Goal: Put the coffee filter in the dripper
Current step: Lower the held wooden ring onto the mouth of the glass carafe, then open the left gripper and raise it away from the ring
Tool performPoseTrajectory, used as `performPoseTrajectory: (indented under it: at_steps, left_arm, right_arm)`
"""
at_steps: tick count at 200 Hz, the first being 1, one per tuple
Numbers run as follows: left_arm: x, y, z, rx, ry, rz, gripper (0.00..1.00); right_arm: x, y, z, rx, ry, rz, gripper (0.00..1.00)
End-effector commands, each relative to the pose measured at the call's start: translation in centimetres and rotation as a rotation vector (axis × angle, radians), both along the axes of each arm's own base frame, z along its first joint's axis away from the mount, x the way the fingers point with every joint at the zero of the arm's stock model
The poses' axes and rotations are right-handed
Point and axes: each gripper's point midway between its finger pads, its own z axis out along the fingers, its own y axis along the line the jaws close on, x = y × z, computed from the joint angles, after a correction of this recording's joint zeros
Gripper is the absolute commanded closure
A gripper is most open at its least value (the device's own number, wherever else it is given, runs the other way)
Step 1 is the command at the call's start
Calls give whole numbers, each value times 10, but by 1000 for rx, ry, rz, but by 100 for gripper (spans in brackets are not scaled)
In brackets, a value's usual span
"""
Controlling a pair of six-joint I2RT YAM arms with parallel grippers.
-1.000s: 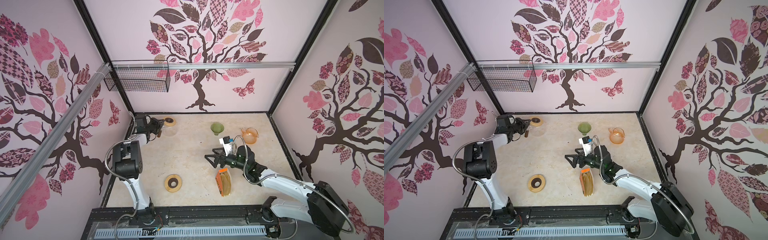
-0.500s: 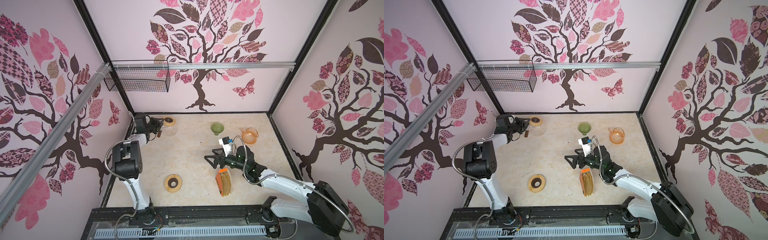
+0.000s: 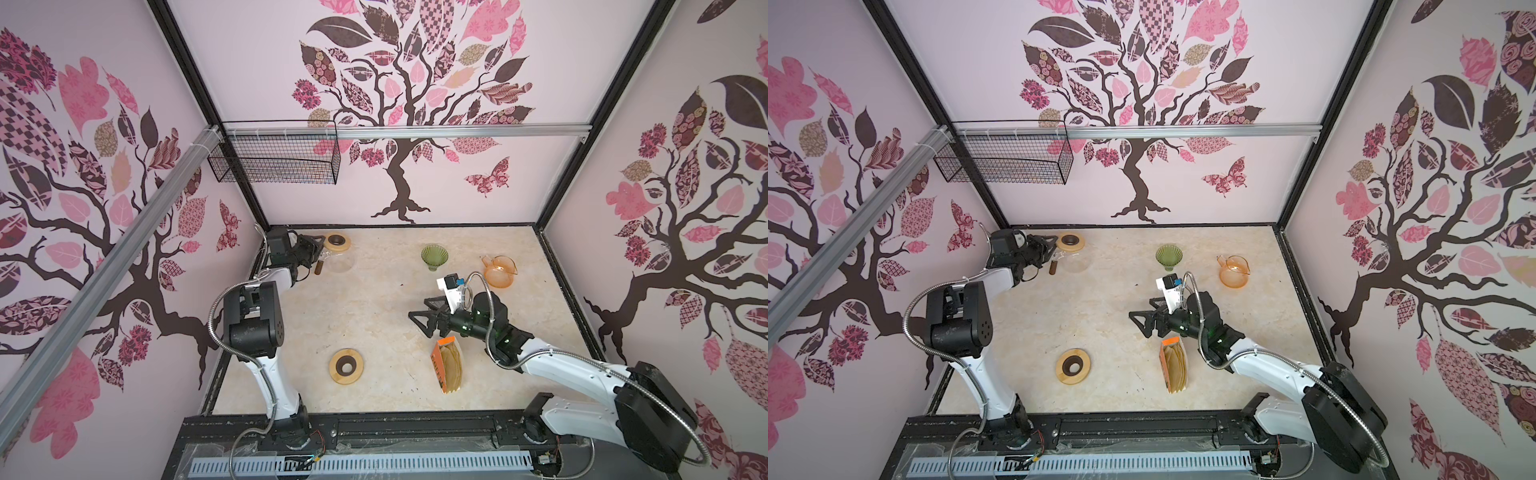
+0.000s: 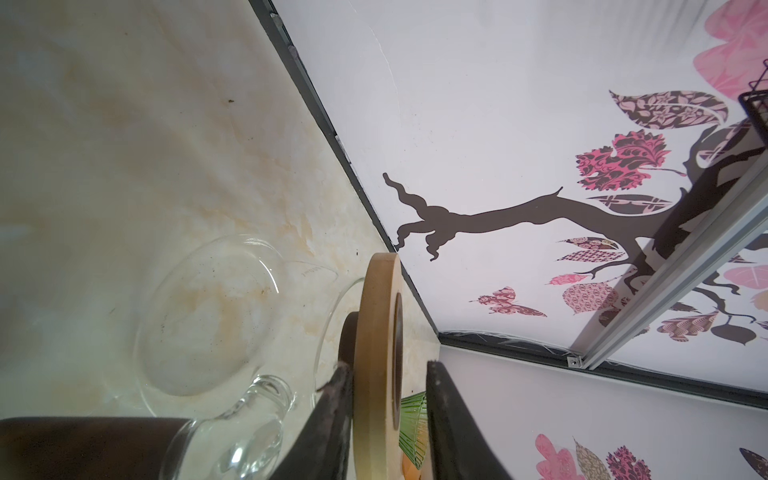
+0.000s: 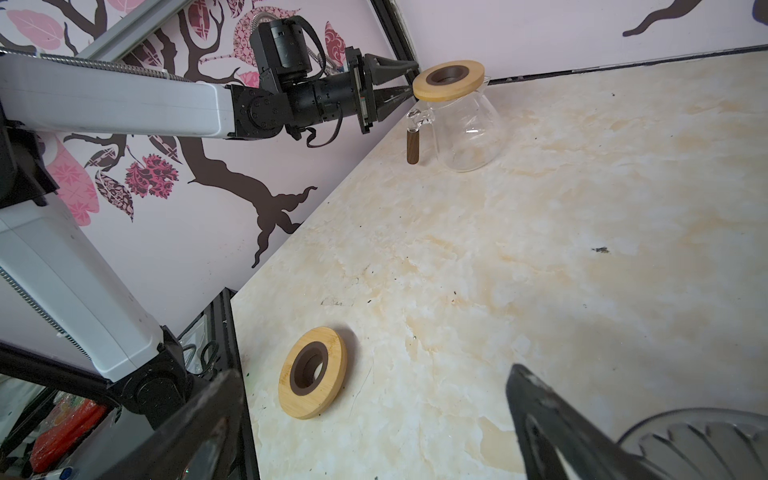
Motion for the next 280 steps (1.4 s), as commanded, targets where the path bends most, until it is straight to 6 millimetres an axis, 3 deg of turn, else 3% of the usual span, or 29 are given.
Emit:
performPoseTrajectory:
  at_steps: [1, 63, 97, 110, 133, 136, 192, 280]
  left_arm:
    - [-3, 6, 1, 20, -19, 18, 67]
    - [-6, 12, 1, 25, -19, 28, 67]
    - [-11, 13, 17, 62, -40, 33, 61]
    - [-13, 16, 24, 100, -44, 41, 49]
    - [-15, 25, 28, 189, -3, 58, 4]
    - [-15, 26, 28, 198, 2, 61, 2]
    - [14, 30, 26, 249, 45, 13, 2]
    - [57, 23, -12, 204, 78, -115, 2]
  right_arm:
    - [3, 4, 15, 6, -42, 3, 0]
    - [2, 4, 15, 2, -45, 3, 0]
    - [2, 5, 15, 1, -45, 5, 0]
    - [2, 5, 15, 2, -46, 5, 0]
    - [1, 5, 16, 2, -49, 5, 0]
    - [1, 5, 16, 2, -49, 4, 0]
    - [1, 5, 16, -3, -53, 3, 0]
    - [2, 4, 14, -18, -58, -5, 0]
